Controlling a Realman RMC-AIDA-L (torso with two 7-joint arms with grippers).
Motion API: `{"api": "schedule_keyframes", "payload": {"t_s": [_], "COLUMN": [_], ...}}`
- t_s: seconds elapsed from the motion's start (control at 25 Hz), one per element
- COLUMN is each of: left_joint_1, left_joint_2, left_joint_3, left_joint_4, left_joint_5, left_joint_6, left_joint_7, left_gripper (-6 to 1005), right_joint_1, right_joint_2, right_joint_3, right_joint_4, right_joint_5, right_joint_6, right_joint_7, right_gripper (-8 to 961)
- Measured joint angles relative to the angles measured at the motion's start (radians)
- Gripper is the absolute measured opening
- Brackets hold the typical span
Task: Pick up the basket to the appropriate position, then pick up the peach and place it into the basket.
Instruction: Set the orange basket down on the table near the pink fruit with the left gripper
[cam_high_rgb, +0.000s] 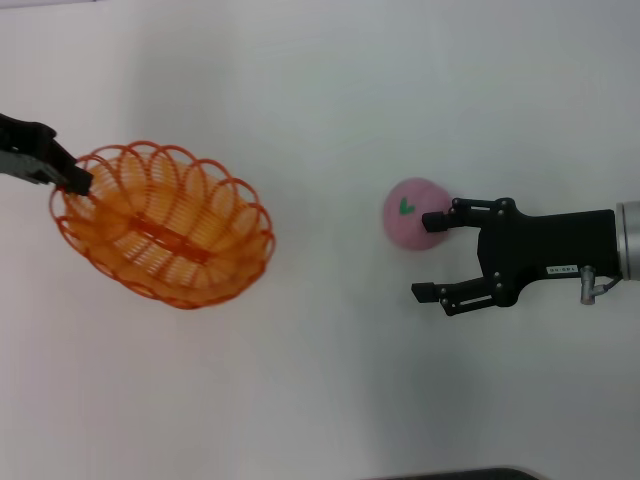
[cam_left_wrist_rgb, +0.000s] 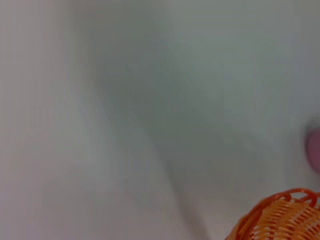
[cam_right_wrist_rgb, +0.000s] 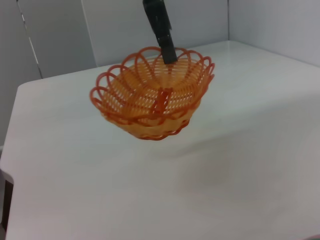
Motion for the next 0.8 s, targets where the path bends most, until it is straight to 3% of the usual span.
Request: {"api": "schedule_keyframes", "payload": {"t_s": [0.2,0.32,0.64,0.8], "left_joint_1": [0.04,0.07,0.15,0.171], "left_joint_2": [-0.016,-0.029,-0.096,-0.117], "left_joint_3": [-0.1,-0.115,-0.128,-0.128], "left_joint_4": [-0.022,-0.035,0.029,0.04], "left_joint_5": [-0.042,-0.081,-0.162,-0.175], "left_joint_6": [0.028,0.028,-0.028,-0.051], "left_joint_7": [-0.02,-0.034,-0.062,-0.063], "left_gripper": [81,81,80,80], "right_joint_1": [-0.003,-0.003,-0.004,-0.003], "right_joint_2": [-0.001,-0.001,0.0,0.001], "right_joint_3": [0.0,0.0,0.0,0.0], "right_joint_4": [0.0,0.0,0.0,0.002], "right_joint_5": [0.0,0.0,0.0,0.0], "right_joint_6": [0.002,0.002,0.003,0.003], "right_joint_7": [0.0,0.0,0.001,0.001], "right_gripper": [948,948,948,948]}}
